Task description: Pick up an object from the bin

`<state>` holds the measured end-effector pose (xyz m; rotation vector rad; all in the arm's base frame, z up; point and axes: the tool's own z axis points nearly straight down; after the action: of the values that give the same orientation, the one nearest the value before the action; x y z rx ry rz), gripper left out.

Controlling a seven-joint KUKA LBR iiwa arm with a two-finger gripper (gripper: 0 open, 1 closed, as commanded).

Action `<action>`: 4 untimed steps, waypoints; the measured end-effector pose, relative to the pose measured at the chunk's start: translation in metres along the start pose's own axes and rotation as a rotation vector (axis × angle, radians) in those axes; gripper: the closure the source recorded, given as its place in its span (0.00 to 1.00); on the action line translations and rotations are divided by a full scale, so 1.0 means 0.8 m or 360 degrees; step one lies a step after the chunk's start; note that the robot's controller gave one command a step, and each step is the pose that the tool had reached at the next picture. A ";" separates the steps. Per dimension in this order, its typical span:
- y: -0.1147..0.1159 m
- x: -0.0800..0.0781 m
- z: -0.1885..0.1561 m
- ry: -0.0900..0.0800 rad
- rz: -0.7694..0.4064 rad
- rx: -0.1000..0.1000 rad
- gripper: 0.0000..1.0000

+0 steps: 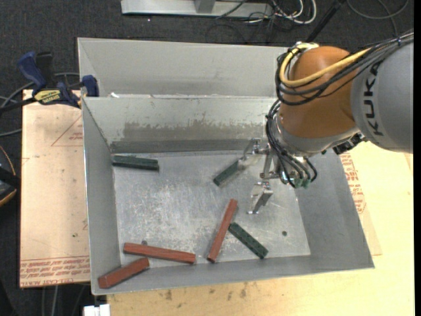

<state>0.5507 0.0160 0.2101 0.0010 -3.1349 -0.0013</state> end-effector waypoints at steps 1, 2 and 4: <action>0.000 -0.002 -0.005 -0.0012 0.0000 0.0000 0.00; 0.011 0.026 0.152 -0.0027 -0.0142 0.0000 1.00; 0.033 0.022 0.015 -0.0014 -0.0103 0.0000 1.00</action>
Offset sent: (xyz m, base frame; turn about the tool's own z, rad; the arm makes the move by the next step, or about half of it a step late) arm -0.0269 0.0088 -0.1290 -0.0920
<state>0.5333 0.0428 0.1986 0.1027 -3.1423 -0.0018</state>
